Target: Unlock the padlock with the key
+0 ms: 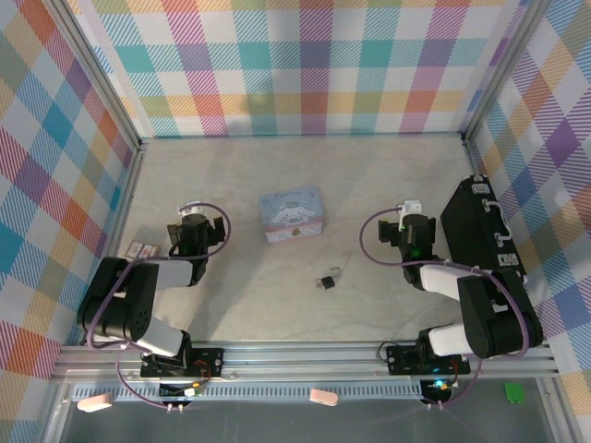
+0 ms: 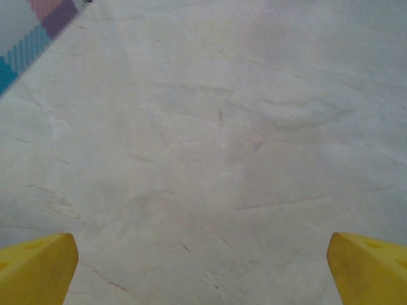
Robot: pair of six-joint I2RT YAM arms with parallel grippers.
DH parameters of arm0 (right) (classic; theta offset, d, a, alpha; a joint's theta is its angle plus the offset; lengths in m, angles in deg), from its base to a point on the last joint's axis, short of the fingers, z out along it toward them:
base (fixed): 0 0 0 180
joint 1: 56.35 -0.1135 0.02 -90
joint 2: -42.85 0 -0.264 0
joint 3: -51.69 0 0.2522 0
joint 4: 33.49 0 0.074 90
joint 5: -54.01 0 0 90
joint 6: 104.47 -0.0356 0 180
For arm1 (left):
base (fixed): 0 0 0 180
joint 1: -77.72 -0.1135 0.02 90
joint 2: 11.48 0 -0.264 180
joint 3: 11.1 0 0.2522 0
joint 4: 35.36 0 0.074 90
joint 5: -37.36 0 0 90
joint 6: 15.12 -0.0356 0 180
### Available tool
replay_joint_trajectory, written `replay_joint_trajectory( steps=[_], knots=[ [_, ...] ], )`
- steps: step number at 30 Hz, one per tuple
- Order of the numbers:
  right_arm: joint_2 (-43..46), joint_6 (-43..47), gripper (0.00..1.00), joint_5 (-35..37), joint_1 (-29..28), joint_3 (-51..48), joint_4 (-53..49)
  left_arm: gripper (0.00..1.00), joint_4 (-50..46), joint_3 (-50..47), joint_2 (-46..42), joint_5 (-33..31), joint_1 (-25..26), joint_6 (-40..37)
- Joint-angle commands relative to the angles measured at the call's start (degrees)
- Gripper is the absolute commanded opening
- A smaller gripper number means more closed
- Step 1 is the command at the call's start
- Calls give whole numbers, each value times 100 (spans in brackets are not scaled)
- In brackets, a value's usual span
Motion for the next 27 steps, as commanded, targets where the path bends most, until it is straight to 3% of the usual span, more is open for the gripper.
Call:
replay_joint_trajectory(
  steps=[1,3,4,6,15,18,23,27],
  knots=[
    [-292,-156,99,-825,452,-176,1463,100,1082,-125,169,571,-144,-167],
    [-620,-624,99,-1430,983,-219,1728,100,1807,-259,527,400,-176,-173],
    [-751,-787,99,-1523,1115,-165,1731,100,1202,-145,343,493,-197,-56],
    [-877,-591,99,-1903,1121,-48,1641,100,1491,-192,447,581,-248,-87],
    [-878,-532,99,-1846,1068,96,1377,100,1346,-169,392,600,-264,-45],
    [-895,-326,99,-2334,1063,206,1184,100,1363,-175,400,600,-264,-44],
    [-904,-351,99,-2419,1089,237,1134,100,1368,-175,398,600,-262,-52],
    [-879,-403,99,-2159,1069,128,1328,100,1368,-175,396,598,-264,-47]
  ],
)
